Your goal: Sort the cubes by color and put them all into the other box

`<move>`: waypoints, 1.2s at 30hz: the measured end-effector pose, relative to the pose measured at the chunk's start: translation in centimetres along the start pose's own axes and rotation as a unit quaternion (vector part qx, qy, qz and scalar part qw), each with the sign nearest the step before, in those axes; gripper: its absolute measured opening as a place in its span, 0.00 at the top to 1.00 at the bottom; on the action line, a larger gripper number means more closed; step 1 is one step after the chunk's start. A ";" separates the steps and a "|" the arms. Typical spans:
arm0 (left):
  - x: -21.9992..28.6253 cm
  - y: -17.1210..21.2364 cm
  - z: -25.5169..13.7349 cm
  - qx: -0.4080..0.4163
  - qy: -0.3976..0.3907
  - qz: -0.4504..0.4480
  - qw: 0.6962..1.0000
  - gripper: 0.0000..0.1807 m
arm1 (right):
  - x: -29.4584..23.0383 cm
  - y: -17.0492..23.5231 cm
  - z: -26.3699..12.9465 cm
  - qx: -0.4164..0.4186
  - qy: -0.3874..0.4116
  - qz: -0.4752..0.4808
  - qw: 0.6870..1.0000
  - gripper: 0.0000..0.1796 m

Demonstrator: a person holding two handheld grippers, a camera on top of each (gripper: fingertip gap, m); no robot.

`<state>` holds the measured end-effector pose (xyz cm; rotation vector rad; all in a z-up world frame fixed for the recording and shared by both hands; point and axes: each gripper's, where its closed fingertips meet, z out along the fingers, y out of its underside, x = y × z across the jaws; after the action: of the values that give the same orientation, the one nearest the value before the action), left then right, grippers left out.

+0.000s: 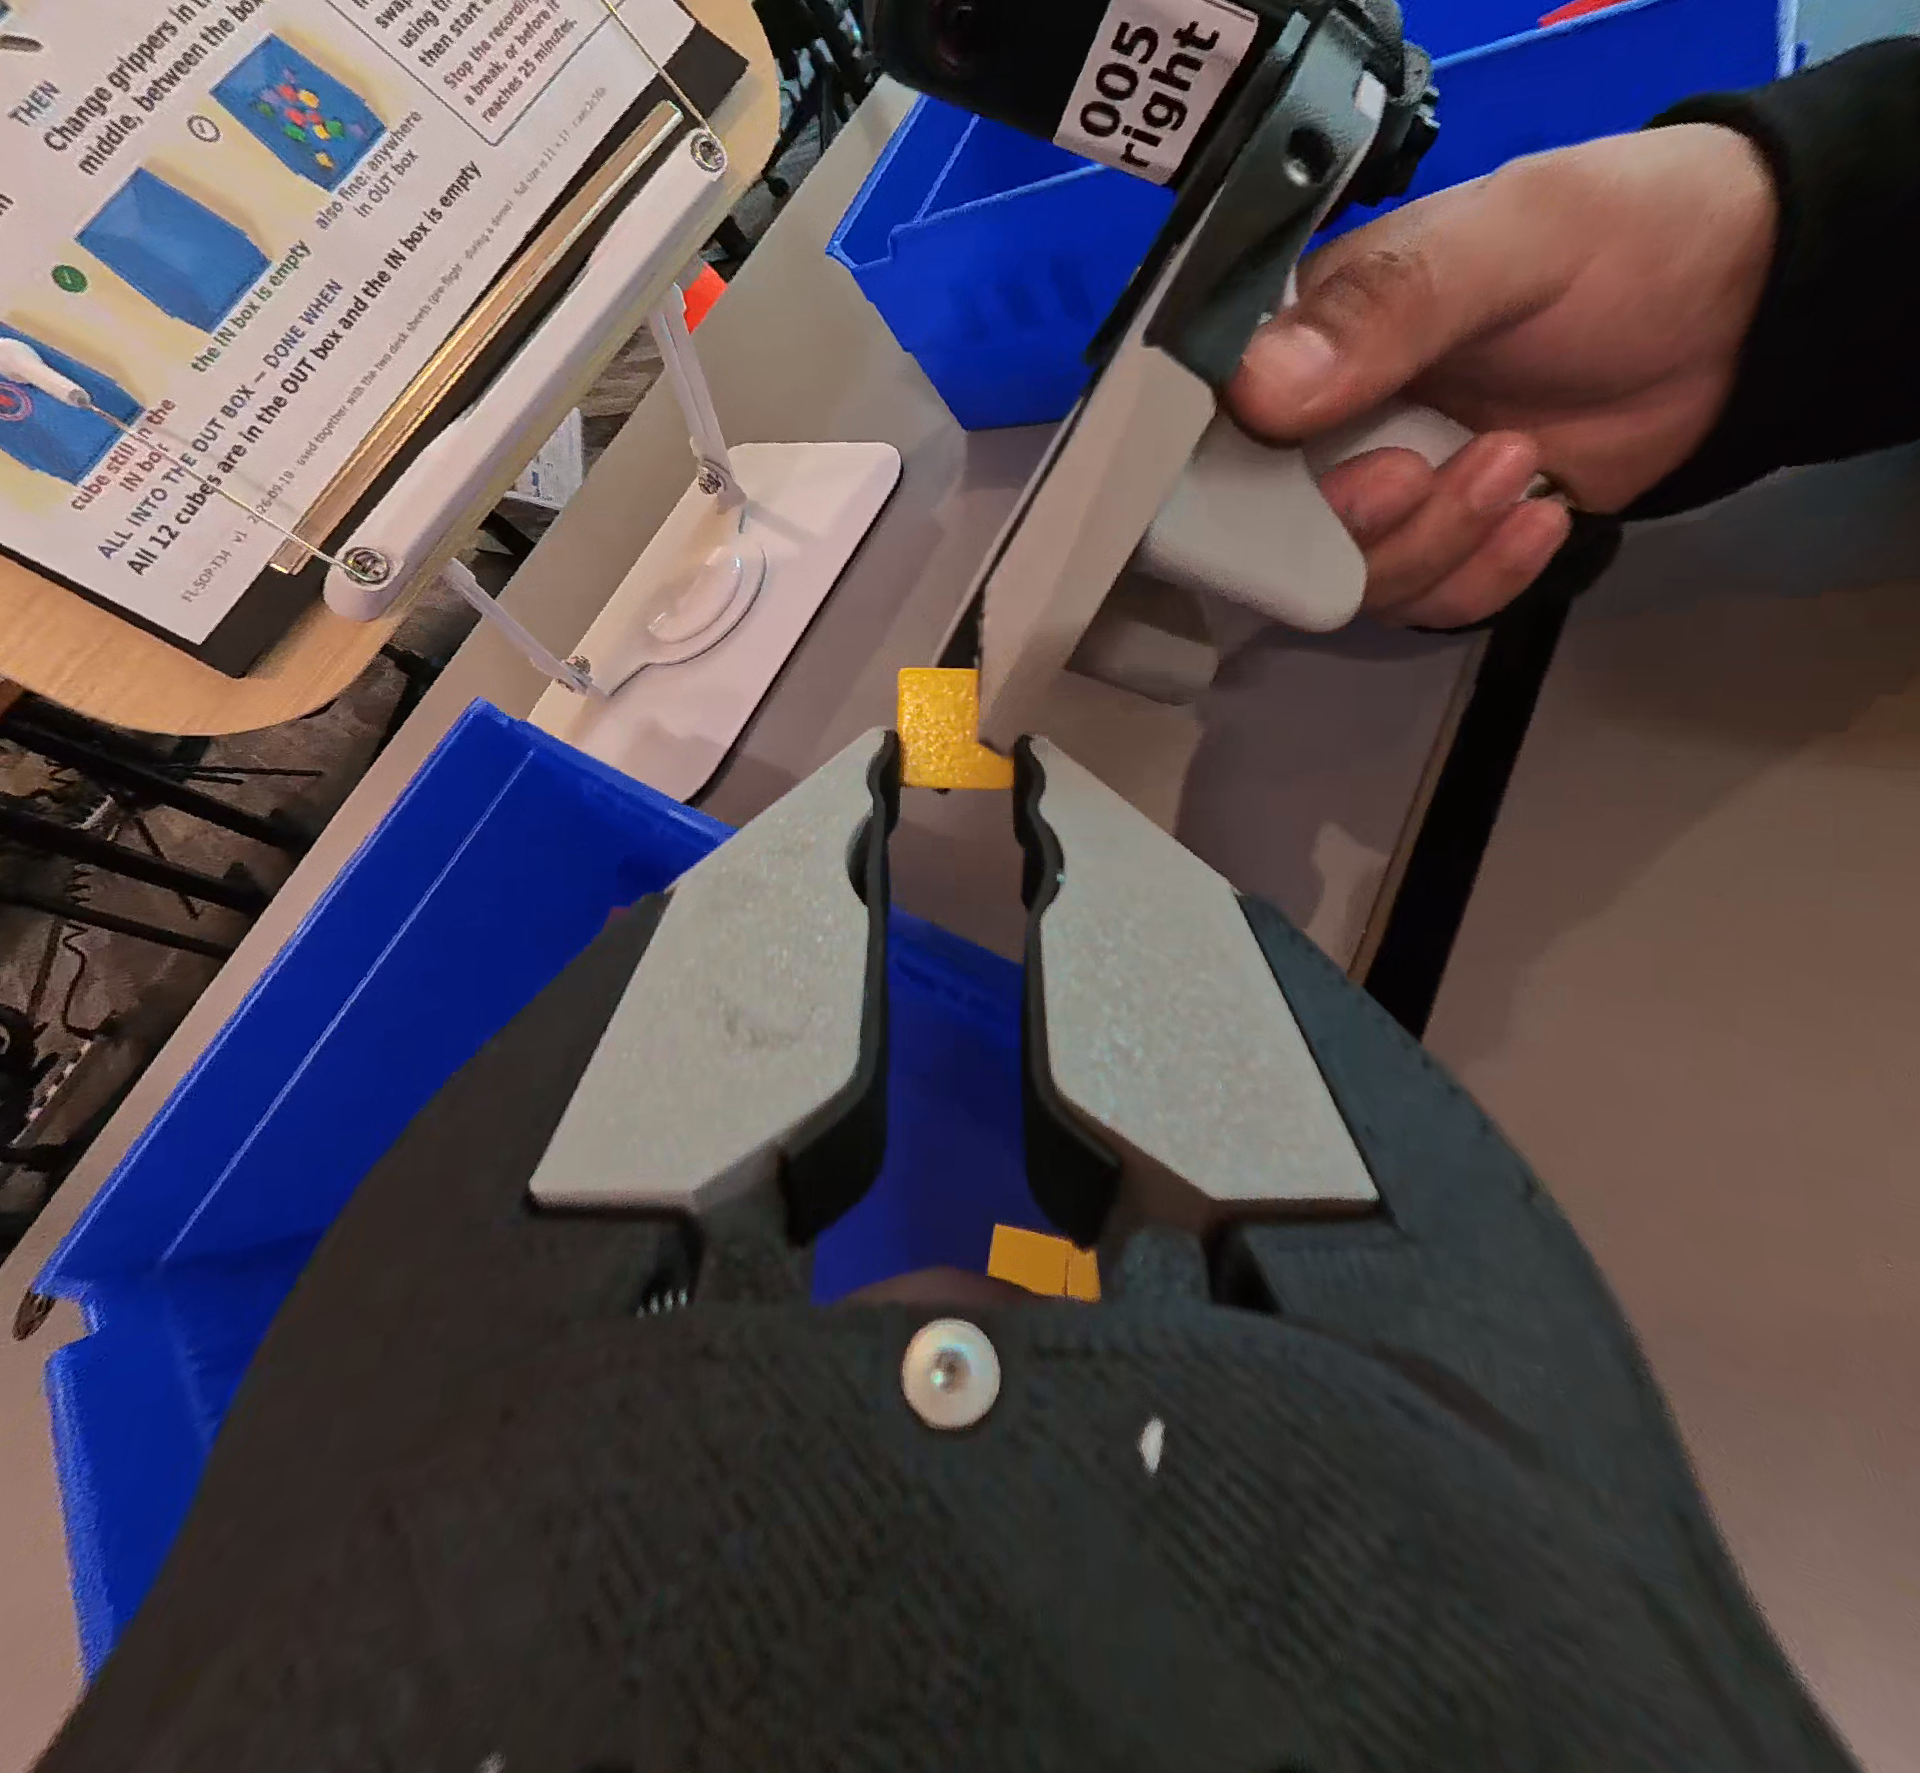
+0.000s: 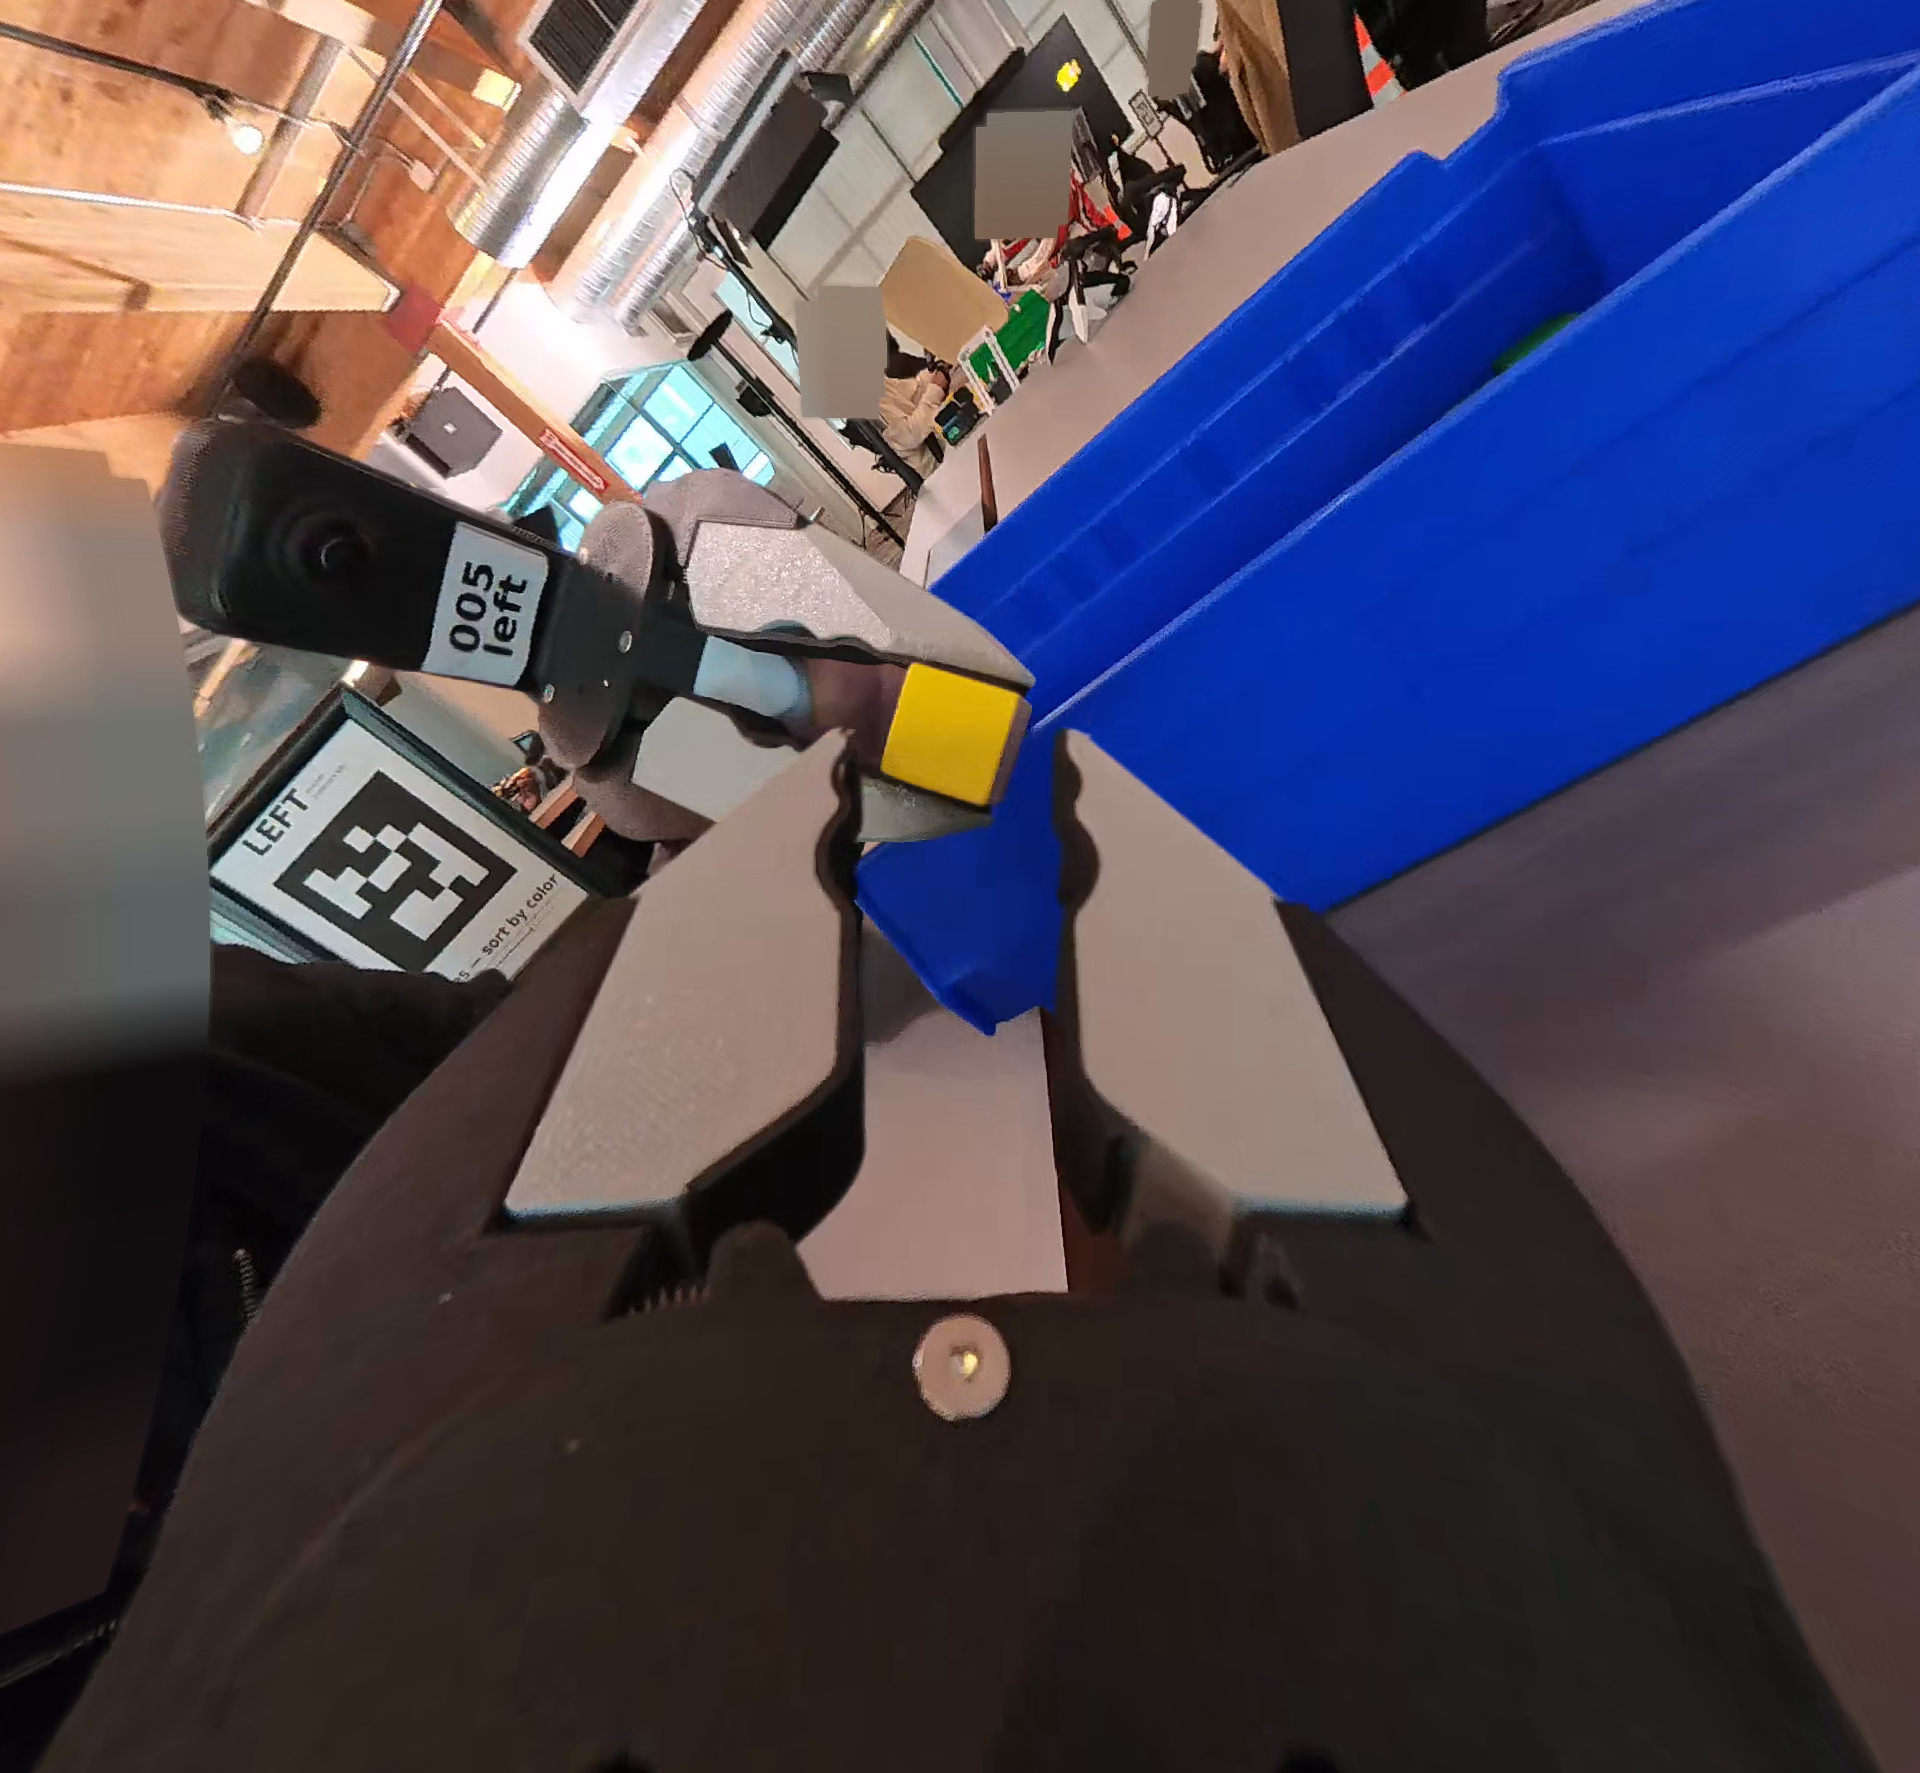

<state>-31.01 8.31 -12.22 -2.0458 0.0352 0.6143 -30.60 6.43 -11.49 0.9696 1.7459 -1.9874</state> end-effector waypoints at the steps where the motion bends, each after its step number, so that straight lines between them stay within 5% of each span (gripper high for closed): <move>1: 0.1 0.1 0.1 -0.004 0.001 0.001 1.000 0.89 | 0.1 0.0 0.0 0.000 0.002 0.000 1.000 0.86; 15: -1.6 1.6 0.7 -0.029 -0.025 -0.069 0.997 0.84 | 2.7 -1.2 -1.5 0.017 0.127 -0.066 0.990 0.89; 36: -5.0 2.1 -0.2 -0.003 -0.082 -0.173 0.981 0.74 | 0.5 -4.4 -3.3 0.073 0.195 -0.190 0.959 0.90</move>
<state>-35.86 5.93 -11.66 -1.9388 -0.4124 0.5596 -32.82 10.59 -8.63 1.2198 2.1549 -2.3076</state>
